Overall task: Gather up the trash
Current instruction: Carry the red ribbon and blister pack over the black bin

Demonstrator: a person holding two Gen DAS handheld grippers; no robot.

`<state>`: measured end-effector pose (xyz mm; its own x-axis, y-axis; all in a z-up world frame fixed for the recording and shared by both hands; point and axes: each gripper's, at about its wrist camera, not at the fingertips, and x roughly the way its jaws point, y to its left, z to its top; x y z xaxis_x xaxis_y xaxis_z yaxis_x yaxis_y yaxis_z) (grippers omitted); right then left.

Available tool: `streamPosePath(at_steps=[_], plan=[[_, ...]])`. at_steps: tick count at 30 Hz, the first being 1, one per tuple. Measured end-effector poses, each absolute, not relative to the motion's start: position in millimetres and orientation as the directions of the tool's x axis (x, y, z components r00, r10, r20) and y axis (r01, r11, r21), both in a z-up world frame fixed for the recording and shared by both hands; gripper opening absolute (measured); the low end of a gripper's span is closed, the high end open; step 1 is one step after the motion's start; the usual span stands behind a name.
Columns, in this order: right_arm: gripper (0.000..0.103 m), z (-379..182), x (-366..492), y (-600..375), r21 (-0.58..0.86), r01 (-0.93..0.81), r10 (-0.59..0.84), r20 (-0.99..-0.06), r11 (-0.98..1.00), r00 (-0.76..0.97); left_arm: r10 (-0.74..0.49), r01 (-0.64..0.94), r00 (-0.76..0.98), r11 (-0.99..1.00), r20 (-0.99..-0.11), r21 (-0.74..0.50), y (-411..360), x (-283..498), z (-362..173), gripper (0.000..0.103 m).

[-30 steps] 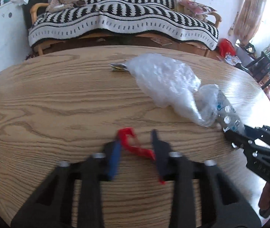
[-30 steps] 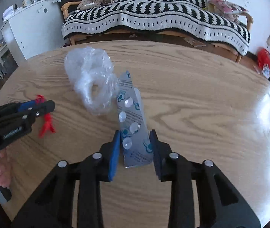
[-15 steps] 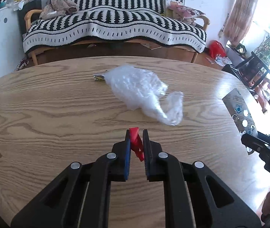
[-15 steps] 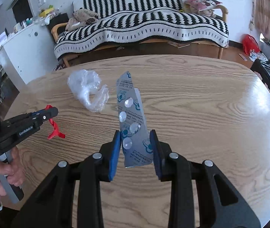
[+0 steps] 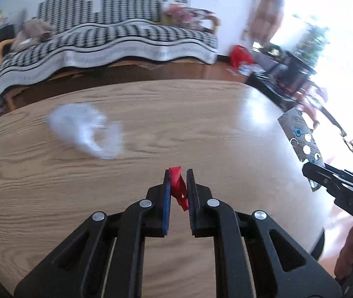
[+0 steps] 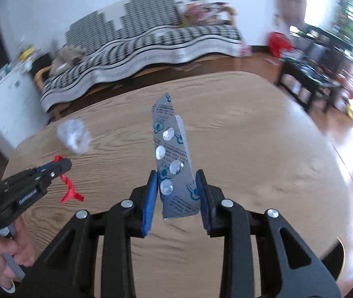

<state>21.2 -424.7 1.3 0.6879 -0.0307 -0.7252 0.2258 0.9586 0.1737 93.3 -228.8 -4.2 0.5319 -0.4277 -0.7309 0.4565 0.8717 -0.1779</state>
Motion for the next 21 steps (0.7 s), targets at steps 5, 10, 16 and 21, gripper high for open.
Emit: streamPosePath(at_steps=[5, 10, 16, 21], plan=[[0.031, 4.5, -52.4, -505.7, 0.144, 0.381, -0.167, -0.721, 0.913, 0.673, -0.524, 0.593, 0.466, 0.783, -0.713, -0.188, -305.4, 50.7, 3.7, 0.011], [0.031, -1.6, -138.7, -588.2, 0.132, 0.544, -0.285, -0.737, 0.828, 0.612, -0.607, 0.698, 0.363, 0.68, -0.706, -0.226, -386.5, -1.5, 2.7, 0.011], [0.031, -11.0, -235.6, -652.5, 0.12, 0.669, -0.373, -0.752, 0.733, 0.543, -0.665, 0.76, 0.192, 0.566, -0.722, -0.319, -486.2, -64.3, 0.2, 0.011], [0.031, -26.0, -297.3, -686.2, 0.159, 0.726, -0.373, -0.773, 0.67, 0.513, -0.649, 0.817, 0.125, 0.496, -0.751, -0.293, -558.7, -121.9, -7.2, 0.011]])
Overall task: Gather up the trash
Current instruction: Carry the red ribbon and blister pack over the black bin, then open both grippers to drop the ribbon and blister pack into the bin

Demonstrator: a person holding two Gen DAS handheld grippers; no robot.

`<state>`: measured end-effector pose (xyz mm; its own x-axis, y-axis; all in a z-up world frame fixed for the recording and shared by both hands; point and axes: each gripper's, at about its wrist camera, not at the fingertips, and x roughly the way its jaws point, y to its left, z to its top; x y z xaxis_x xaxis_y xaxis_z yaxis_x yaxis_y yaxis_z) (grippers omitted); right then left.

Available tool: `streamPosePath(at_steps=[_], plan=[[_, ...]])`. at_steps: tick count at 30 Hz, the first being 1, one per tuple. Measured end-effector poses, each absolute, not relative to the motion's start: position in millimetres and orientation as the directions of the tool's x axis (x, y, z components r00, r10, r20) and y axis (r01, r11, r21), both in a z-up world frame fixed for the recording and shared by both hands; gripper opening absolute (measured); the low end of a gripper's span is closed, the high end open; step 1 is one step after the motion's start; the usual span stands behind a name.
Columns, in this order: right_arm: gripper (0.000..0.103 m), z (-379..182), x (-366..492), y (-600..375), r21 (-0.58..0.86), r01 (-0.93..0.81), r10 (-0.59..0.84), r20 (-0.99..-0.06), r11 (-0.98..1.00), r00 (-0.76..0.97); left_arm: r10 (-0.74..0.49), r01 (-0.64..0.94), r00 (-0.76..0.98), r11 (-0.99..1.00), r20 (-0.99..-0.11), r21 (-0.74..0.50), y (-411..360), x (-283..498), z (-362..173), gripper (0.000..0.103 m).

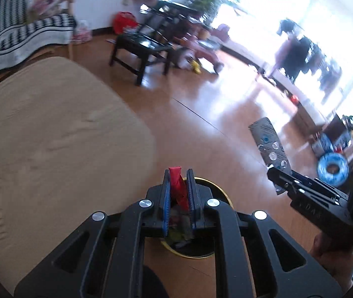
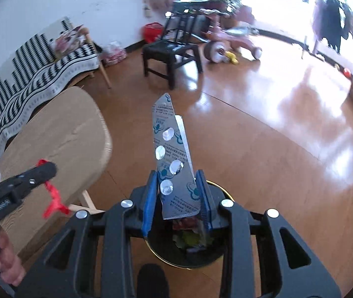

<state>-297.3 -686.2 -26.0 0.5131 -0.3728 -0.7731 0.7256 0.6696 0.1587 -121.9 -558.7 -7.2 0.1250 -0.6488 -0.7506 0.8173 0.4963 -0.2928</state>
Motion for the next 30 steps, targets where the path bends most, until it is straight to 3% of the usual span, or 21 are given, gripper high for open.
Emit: streamPosePath(at_steps=[7, 14, 30], plan=[[0.032, -62.2, -339.7, -699.2, 0.206, 0.752, -0.327, -0.806, 0.626, 0.493, -0.61, 0.845, 0.048, 0.447, -0.791, -0.294, -595.9, -176.4, -54.1, 0.011], [0.032, -103.0, -340.3, -699.7, 0.219, 0.766, -0.269, -0.849, 0.605, 0.455, -0.526, 0.86, 0.063, 0.46, -0.848, -0.221, -603.2, -178.2, -84.8, 0.011], [0.032, -113.6, -330.3, -702.7, 0.217, 0.767, -0.248, -0.863, 0.604, 0.439, -0.505, 0.871, 0.073, 0.453, -0.86, -0.192, -605.6, -179.9, -89.3, 0.012]])
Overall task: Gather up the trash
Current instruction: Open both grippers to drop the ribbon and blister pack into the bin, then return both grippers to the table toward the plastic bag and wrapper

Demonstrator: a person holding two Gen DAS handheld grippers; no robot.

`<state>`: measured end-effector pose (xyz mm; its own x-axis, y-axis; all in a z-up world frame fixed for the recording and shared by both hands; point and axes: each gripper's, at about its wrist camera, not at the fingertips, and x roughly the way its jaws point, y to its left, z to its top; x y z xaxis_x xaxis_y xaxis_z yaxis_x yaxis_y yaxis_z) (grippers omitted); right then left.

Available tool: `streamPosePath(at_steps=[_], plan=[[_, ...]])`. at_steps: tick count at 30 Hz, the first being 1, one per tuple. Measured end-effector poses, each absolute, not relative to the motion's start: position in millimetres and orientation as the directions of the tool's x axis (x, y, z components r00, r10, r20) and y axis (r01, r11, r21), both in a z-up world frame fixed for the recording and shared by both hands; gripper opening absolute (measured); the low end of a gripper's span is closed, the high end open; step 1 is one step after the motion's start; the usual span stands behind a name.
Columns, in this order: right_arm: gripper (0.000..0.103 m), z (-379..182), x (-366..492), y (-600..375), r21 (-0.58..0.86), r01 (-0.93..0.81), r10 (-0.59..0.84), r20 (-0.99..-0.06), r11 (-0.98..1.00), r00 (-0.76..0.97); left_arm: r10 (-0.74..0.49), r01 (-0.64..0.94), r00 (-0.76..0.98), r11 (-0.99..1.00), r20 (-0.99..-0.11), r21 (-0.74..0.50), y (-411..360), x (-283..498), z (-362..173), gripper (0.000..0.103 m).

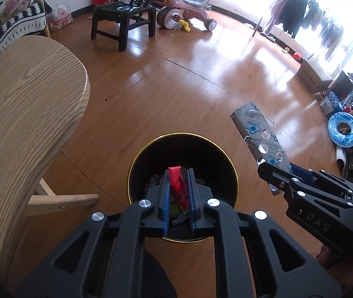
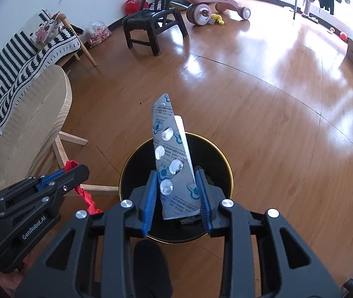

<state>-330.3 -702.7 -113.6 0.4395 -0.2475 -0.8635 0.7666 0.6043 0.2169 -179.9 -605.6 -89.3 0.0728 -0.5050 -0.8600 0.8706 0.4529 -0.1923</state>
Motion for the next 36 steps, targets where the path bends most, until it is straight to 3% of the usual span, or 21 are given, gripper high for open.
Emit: streamPosePath(at_steps=[11, 15, 16, 17, 19, 23, 25, 30, 36], plan=[[0.033, -110.8, -331.3, -708.2, 0.221, 0.765, -0.243, -0.864, 0.605, 0.441, -0.511, 0.881, 0.093, 0.442, -0.855, -0.168, -605.5, -189.5, -87.7, 0.012], [0.048, -105.2, -333.8, -709.4, 0.222, 0.772, -0.258, -0.857, 0.595, 0.445, -0.508, 0.876, 0.072, 0.444, -0.858, -0.189, -606.5, -189.4, -86.9, 0.014], [0.05, -103.9, -334.7, -709.4, 0.222, 0.773, -0.262, -0.855, 0.594, 0.447, -0.509, 0.878, 0.072, 0.441, -0.858, -0.188, -606.5, -191.2, -85.8, 0.02], [0.05, -103.1, -335.4, -709.5, 0.222, 0.775, -0.265, -0.854, 0.592, 0.448, -0.512, 0.88, 0.072, 0.437, -0.856, -0.188, -606.6, -191.8, -84.5, 0.037], [0.051, -100.1, -336.9, -710.0, 0.224, 0.776, -0.269, -0.851, 0.589, 0.45, -0.529, 0.883, 0.09, 0.435, -0.844, -0.179, -605.9, -193.3, -79.0, 0.059], [0.053, -90.9, -339.1, -710.4, 0.218, 0.785, -0.292, -0.844, 0.579, 0.45, -0.545, 0.891, 0.114, 0.426, -0.83, -0.157, -604.3, -198.4, -70.3, 0.073], [0.06, -82.1, -338.9, -709.4, 0.22, 0.785, -0.306, -0.834, 0.579, 0.459, -0.555, 0.889, 0.12, 0.43, -0.823, -0.16, -599.6, -194.8, -63.5, 0.082], [0.062, -51.1, -325.3, -702.6, 0.22, 0.77, -0.344, -0.797, 0.599, 0.496, -0.597, 0.858, 0.174, 0.483, -0.783, -0.177, -565.6, -155.3, -37.2, 0.085], [0.064, -14.6, -252.9, -661.6, 0.215, 0.673, -0.313, -0.759, 0.708, 0.571, -0.595, 0.728, 0.32, 0.653, -0.737, -0.21, -457.2, -62.9, -4.4, 0.088]])
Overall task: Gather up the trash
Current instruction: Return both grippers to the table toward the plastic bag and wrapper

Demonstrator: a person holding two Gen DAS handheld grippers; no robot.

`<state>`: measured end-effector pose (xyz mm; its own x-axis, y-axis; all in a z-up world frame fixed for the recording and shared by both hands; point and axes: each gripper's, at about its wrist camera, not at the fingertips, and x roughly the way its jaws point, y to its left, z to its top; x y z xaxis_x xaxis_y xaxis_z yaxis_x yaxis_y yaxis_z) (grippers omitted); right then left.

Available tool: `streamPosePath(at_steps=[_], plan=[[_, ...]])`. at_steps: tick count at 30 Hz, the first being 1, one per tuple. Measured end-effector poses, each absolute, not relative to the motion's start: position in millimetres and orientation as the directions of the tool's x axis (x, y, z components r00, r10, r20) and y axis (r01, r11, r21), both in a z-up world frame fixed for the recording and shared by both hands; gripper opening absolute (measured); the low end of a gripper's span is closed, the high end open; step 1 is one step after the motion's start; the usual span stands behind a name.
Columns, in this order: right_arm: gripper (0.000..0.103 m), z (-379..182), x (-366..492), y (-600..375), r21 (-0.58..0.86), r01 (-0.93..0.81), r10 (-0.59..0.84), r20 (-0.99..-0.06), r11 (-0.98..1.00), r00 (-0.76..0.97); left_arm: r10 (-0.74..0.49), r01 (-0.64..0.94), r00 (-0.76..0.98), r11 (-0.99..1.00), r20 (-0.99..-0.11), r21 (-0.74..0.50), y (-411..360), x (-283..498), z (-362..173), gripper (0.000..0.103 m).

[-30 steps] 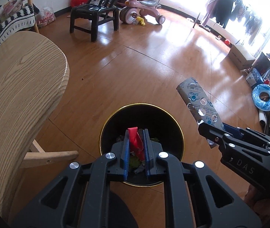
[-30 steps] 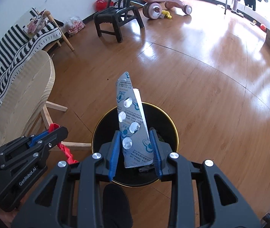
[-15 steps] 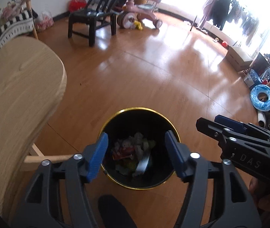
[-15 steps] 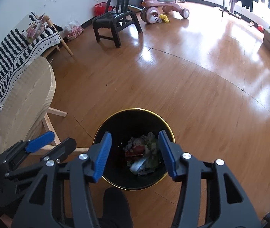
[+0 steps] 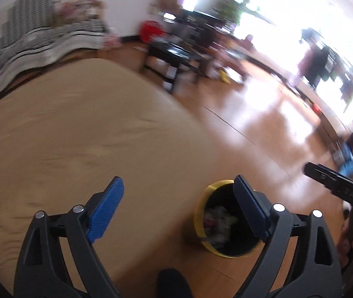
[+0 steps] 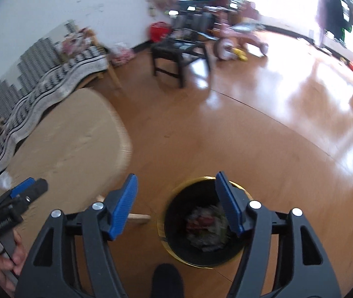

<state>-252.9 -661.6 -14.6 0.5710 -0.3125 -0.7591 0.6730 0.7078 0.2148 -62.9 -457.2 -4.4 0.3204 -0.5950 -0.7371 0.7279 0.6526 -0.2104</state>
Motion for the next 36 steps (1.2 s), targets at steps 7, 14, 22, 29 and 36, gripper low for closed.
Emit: streamPosePath(at_steps=[7, 14, 22, 29, 36], plan=[[0.065, 2.1, -104.1, -543.0, 0.22, 0.451, -0.154, -0.74, 0.865, 0.655, -0.425, 0.499, 0.493, 0.853, -0.759, -0.154, -276.2, 36.0, -11.3, 0.089], [0.066, -7.3, 39.1, -376.8, 0.238, 0.148, 0.077, -0.733, 0.96, 0.676, -0.237, 0.28, 0.617, 0.957, -0.751, -0.072, -135.7, 88.9, -19.3, 0.091], [0.072, -24.6, 142.8, -237.4, 0.237, -0.052, 0.212, -0.724, 0.97, 0.656, -0.128, 0.215, 0.664, 0.976, -0.737, 0.024, -48.1, 111.5, -32.4, 0.095], [0.072, -57.9, 206.7, -181.0, 0.12, -0.116, 0.166, -0.749, 0.986, 0.641, -0.146, 0.154, 0.637, 0.986, -0.757, -0.061, -7.9, 149.0, -52.2, 0.095], [0.071, -89.4, 261.2, -161.7, 0.052, -0.144, 0.131, -0.776, 0.988, 0.617, -0.161, 0.143, 0.619, 0.986, -0.769, -0.091, -8.8, 179.1, -61.6, 0.095]])
